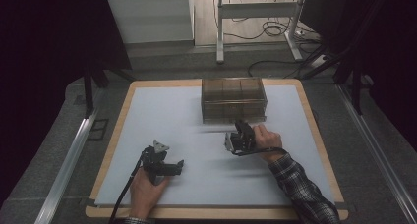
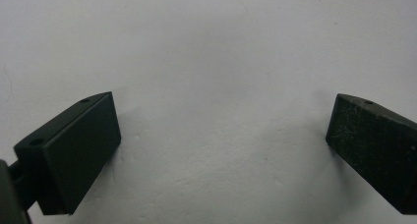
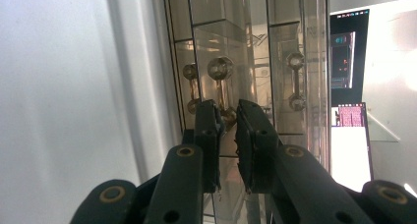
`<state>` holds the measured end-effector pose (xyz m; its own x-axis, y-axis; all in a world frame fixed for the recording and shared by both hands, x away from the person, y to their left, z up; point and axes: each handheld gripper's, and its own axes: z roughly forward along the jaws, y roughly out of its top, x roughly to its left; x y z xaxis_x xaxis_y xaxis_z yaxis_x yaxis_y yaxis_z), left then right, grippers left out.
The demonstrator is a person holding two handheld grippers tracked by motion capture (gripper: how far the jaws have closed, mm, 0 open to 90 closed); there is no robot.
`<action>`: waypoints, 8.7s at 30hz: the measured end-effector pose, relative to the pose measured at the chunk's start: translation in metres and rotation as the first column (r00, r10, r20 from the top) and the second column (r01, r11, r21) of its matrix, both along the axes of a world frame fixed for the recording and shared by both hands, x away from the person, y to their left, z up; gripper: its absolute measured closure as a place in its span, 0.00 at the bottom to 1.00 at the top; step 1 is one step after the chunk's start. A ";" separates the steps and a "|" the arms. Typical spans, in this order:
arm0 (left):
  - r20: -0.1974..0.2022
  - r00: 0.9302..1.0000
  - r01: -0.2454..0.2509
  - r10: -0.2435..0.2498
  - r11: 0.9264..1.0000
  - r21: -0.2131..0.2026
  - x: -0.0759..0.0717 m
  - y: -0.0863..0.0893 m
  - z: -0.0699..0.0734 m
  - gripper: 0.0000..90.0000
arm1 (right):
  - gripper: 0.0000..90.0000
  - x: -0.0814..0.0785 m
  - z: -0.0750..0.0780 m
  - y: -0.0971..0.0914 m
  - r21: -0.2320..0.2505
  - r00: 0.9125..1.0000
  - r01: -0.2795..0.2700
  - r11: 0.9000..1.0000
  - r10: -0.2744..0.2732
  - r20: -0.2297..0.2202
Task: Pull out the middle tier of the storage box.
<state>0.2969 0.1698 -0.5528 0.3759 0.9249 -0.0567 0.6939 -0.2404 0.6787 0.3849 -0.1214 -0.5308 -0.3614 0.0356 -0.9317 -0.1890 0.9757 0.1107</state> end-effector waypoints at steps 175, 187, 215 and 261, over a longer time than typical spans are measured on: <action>0.001 1.000 0.000 0.000 1.000 -0.001 0.000 0.000 0.000 0.00 | 0.79 0.068 0.065 -0.075 0.271 0.516 -0.154 0.950 0.311 -0.798; 0.001 1.000 0.000 0.000 1.000 -0.002 0.000 0.000 0.000 0.00 | 0.73 0.058 0.070 -0.076 0.301 0.551 -0.109 0.947 0.310 -0.775; 0.001 1.000 0.000 0.000 1.000 -0.002 0.000 0.000 0.000 0.00 | 0.59 0.037 0.075 -0.079 0.368 0.593 -0.011 0.930 0.302 -0.747; 0.003 1.000 -0.004 0.004 1.000 -0.004 0.000 0.000 0.000 0.00 | 0.06 -0.037 0.040 -0.121 0.530 0.633 0.294 0.796 0.253 -0.731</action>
<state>0.2970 0.1693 -0.5531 0.3728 0.9260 -0.0595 0.6930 -0.2352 0.6815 0.3475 -0.2420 -0.4909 -0.8856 0.4494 -0.1170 0.2461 0.6678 0.7025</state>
